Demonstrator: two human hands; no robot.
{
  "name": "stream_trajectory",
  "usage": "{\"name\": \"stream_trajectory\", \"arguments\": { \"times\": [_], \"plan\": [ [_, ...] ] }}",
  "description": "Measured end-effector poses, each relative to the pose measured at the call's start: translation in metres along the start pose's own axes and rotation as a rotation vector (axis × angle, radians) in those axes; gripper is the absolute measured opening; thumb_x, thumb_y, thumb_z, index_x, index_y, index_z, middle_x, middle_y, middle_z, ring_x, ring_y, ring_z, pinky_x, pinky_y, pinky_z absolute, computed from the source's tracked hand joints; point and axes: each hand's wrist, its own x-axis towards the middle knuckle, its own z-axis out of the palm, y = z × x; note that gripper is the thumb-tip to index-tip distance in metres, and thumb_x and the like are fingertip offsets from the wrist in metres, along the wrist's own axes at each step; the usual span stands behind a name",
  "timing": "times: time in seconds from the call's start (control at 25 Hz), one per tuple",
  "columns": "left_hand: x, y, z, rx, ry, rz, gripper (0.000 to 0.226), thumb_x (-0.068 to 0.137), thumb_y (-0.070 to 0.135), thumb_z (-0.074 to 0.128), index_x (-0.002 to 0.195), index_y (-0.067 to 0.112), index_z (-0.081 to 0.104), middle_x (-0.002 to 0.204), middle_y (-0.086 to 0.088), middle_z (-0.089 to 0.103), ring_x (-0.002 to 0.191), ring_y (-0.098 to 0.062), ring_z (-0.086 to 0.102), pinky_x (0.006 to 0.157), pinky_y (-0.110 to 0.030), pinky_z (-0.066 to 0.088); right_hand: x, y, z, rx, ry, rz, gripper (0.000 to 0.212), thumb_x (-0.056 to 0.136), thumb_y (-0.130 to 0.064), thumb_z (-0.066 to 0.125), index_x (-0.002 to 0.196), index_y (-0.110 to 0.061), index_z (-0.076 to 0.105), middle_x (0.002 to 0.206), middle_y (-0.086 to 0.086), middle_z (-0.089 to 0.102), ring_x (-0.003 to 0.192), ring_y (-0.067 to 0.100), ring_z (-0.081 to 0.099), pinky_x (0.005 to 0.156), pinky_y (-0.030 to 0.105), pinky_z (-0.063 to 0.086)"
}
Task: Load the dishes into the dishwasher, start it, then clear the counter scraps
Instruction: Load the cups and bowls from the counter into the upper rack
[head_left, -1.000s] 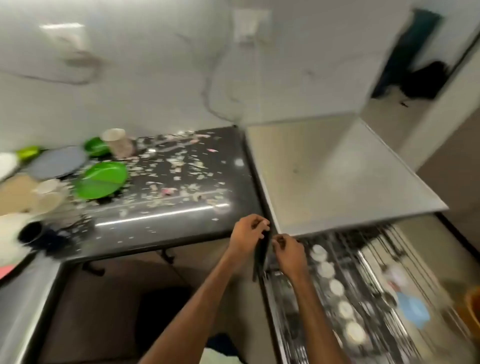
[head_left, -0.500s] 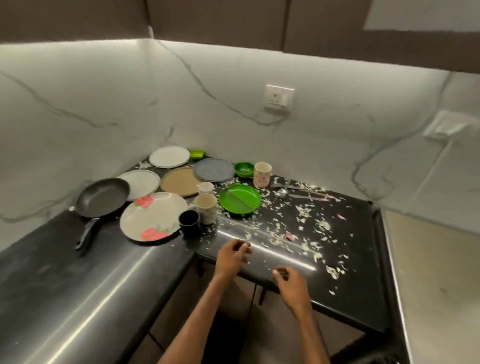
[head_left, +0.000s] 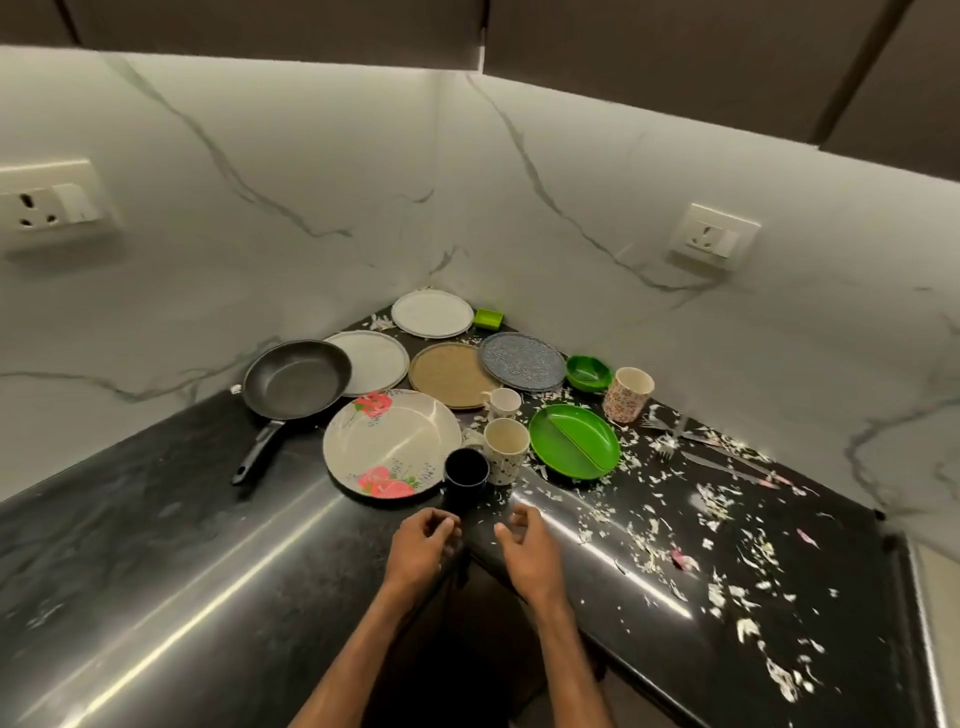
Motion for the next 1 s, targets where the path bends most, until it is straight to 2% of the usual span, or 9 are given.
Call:
{"name": "stream_trajectory", "arguments": {
  "times": [0.08, 0.16, 0.24, 0.32, 0.44, 0.52, 0.64, 0.84, 1.0],
  "plan": [
    [0.014, 0.0, 0.0, 0.043, 0.031, -0.016, 0.009, 0.094, 0.017, 0.064, 0.098, 0.024, 0.066, 0.087, 0.002, 0.073, 0.076, -0.013, 0.068, 0.059, -0.025, 0.051, 0.019, -0.003, 0.005, 0.015, 0.003, 0.002, 0.05, 0.09, -0.025, 0.069, 0.135, -0.015, 0.049, 0.126, 0.003, 0.061, 0.108, 0.018, 0.063, 0.099, 0.039, 0.051],
    [0.03, 0.006, 0.002, 0.104, 0.071, 0.013, 0.021, 0.091, 0.021, 0.068, 0.111, 0.023, 0.061, 0.105, 0.004, 0.068, 0.092, -0.013, 0.066, 0.078, -0.034, 0.057, 0.041, -0.005, 0.006, 0.039, 0.032, -0.007, 0.067, 0.088, -0.021, 0.073, 0.144, -0.011, 0.038, 0.141, 0.008, 0.051, 0.127, 0.022, 0.053, 0.109, 0.039, 0.044],
    [0.049, 0.015, 0.008, 0.187, 0.113, 0.071, 0.042, 0.089, 0.024, 0.072, 0.127, 0.019, 0.054, 0.122, 0.006, 0.057, 0.107, -0.012, 0.059, 0.096, -0.035, 0.051, 0.069, -0.007, 0.002, 0.016, 0.037, -0.016, 0.087, 0.084, -0.017, 0.077, 0.152, -0.006, 0.023, 0.155, 0.013, 0.035, 0.142, 0.026, 0.035, 0.118, 0.039, 0.031],
    [0.067, 0.026, 0.018, 0.221, 0.138, 0.095, 0.058, 0.087, 0.03, 0.074, 0.136, 0.019, 0.047, 0.131, 0.006, 0.05, 0.118, -0.013, 0.051, 0.103, -0.036, 0.046, 0.102, -0.01, -0.005, 0.03, -0.031, -0.041, 0.104, 0.08, -0.014, 0.08, 0.156, -0.007, 0.009, 0.161, 0.012, 0.02, 0.148, 0.025, 0.022, 0.121, 0.037, 0.021],
    [0.085, 0.031, 0.033, 0.276, 0.135, 0.079, 0.072, 0.084, 0.039, 0.075, 0.143, 0.017, 0.04, 0.141, 0.001, 0.049, 0.128, -0.018, 0.048, 0.108, -0.039, 0.043, 0.14, -0.016, -0.008, 0.061, -0.124, -0.165, 0.113, 0.071, -0.013, 0.085, 0.155, -0.01, 0.009, 0.153, 0.009, 0.029, 0.141, 0.023, 0.032, 0.119, 0.036, 0.028],
    [0.093, 0.029, 0.042, 0.374, 0.12, 0.087, 0.075, 0.084, 0.046, 0.073, 0.144, 0.018, 0.039, 0.143, 0.001, 0.048, 0.131, -0.017, 0.047, 0.107, -0.036, 0.042, 0.159, -0.015, -0.009, 0.057, -0.18, -0.24, 0.108, 0.064, -0.016, 0.086, 0.152, -0.013, 0.023, 0.143, 0.007, 0.043, 0.13, 0.021, 0.045, 0.112, 0.038, 0.038],
    [0.103, 0.03, 0.047, 0.513, 0.134, 0.101, 0.064, 0.088, 0.046, 0.068, 0.14, 0.019, 0.043, 0.138, 0.0, 0.052, 0.126, -0.017, 0.049, 0.103, -0.034, 0.043, 0.184, -0.01, -0.015, 0.028, -0.268, -0.307, 0.097, 0.055, -0.016, 0.09, 0.139, -0.021, 0.042, 0.128, 0.0, 0.057, 0.117, 0.016, 0.056, 0.101, 0.036, 0.047],
    [0.11, 0.034, 0.054, 0.552, 0.206, 0.079, 0.052, 0.092, 0.042, 0.063, 0.137, 0.021, 0.046, 0.135, 0.002, 0.055, 0.125, -0.014, 0.05, 0.103, -0.037, 0.044, 0.198, -0.012, -0.024, -0.053, -0.28, -0.395, 0.085, 0.047, -0.037, 0.088, 0.118, -0.043, 0.043, 0.105, -0.018, 0.064, 0.096, -0.009, 0.059, 0.073, 0.007, 0.043],
    [0.111, 0.041, 0.051, 0.539, 0.209, 0.122, 0.059, 0.094, 0.035, 0.062, 0.145, 0.018, 0.038, 0.147, -0.001, 0.045, 0.135, -0.018, 0.042, 0.111, -0.038, 0.037, 0.185, -0.018, -0.039, -0.075, -0.152, -0.37, 0.093, 0.048, -0.049, 0.085, 0.13, -0.04, 0.041, 0.112, -0.017, 0.062, 0.099, 0.004, 0.061, 0.077, 0.028, 0.054]
  ]
}}
